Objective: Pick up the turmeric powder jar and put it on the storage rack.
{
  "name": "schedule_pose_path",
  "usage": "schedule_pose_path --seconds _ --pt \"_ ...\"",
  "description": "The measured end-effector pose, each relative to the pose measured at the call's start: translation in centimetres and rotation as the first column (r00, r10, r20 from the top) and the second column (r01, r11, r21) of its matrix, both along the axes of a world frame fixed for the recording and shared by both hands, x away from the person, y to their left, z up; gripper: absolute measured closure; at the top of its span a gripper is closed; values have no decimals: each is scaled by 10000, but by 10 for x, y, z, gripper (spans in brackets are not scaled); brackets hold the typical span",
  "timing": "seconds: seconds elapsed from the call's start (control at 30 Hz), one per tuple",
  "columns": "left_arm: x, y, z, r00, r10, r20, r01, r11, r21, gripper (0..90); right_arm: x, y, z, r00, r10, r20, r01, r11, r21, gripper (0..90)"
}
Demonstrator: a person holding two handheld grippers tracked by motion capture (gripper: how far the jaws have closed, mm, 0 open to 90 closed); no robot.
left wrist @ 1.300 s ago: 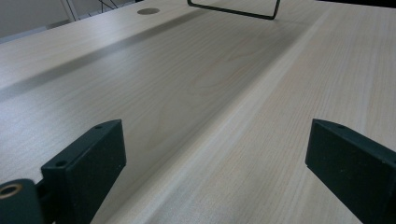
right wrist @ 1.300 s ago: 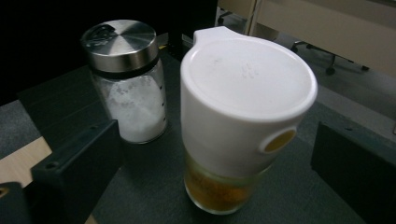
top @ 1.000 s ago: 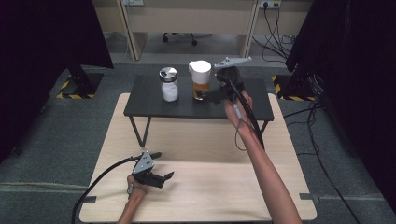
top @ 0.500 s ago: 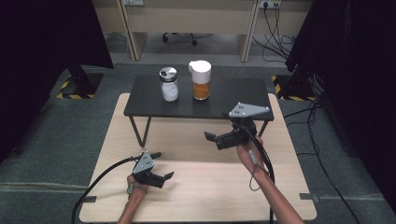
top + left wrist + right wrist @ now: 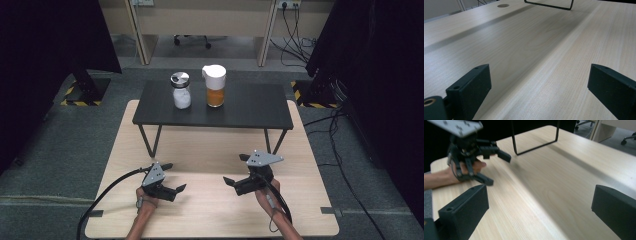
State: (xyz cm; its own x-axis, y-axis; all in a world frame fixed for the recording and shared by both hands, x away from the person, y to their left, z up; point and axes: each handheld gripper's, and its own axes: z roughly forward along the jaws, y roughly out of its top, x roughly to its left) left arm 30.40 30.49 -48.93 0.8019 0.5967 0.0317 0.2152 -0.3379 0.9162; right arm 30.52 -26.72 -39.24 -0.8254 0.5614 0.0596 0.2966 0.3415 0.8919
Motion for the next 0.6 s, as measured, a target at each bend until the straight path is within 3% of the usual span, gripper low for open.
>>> schedule_pose_path --seconds 0.3,0.6 --pt "0 0 0 10000 24 -23 -24 10000 0 40 0 -8 -52 9990 -443 -12 444 9985 331 10" --pt "0 0 0 10000 19 -17 -19 10000 15 40 2 -14 -84 9983 -580 -55 582 9941 915 10"
